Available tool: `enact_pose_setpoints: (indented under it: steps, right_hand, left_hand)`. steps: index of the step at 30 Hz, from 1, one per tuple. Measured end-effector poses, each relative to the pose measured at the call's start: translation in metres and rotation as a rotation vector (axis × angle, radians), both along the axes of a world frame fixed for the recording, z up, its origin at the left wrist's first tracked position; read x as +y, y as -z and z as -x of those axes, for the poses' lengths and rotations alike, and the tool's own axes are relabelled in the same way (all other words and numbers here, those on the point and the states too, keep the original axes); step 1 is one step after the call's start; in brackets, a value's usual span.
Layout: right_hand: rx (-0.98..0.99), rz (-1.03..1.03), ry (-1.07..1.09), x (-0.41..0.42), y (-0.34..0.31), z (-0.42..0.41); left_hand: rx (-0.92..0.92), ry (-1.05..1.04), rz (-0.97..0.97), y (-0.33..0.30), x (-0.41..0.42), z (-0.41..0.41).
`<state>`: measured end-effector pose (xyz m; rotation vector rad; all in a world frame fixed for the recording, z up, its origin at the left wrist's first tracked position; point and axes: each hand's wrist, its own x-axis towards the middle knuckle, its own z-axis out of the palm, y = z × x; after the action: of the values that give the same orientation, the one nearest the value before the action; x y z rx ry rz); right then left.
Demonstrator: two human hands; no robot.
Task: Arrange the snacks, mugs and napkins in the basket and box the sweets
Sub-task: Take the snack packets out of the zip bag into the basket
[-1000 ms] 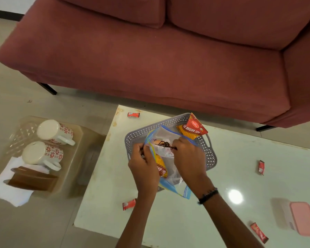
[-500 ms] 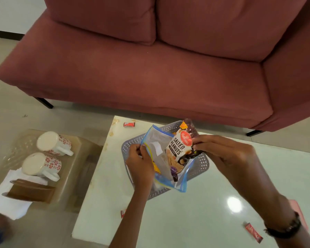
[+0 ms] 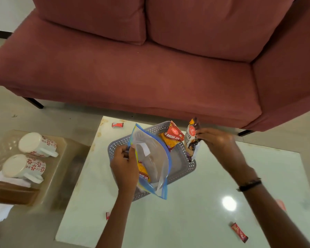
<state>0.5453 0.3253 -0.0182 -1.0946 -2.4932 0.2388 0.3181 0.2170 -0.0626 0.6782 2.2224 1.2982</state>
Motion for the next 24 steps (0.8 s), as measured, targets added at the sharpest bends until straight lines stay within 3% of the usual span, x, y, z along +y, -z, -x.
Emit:
enact_pose_setpoints:
  steps: [4,11,18,24]
  right_hand:
    - [-0.164,0.222,-0.009,0.008,0.077,0.008]
    - [-0.404,0.399,0.093,0.011,0.16,-0.008]
    - [-0.485,0.402,0.207,0.001,0.164,-0.018]
    - [-0.546,0.437,0.334,-0.016,0.126,-0.002]
  left_hand:
    - [0.021,0.001,0.028,0.001,-0.002,-0.001]
    - [-0.019,0.019,0.044,0.004,-0.013,-0.001]
    - [-0.118,0.046,0.057,0.01,-0.03,-0.008]
    - [-0.159,0.03,0.011,0.004,-0.036,-0.01]
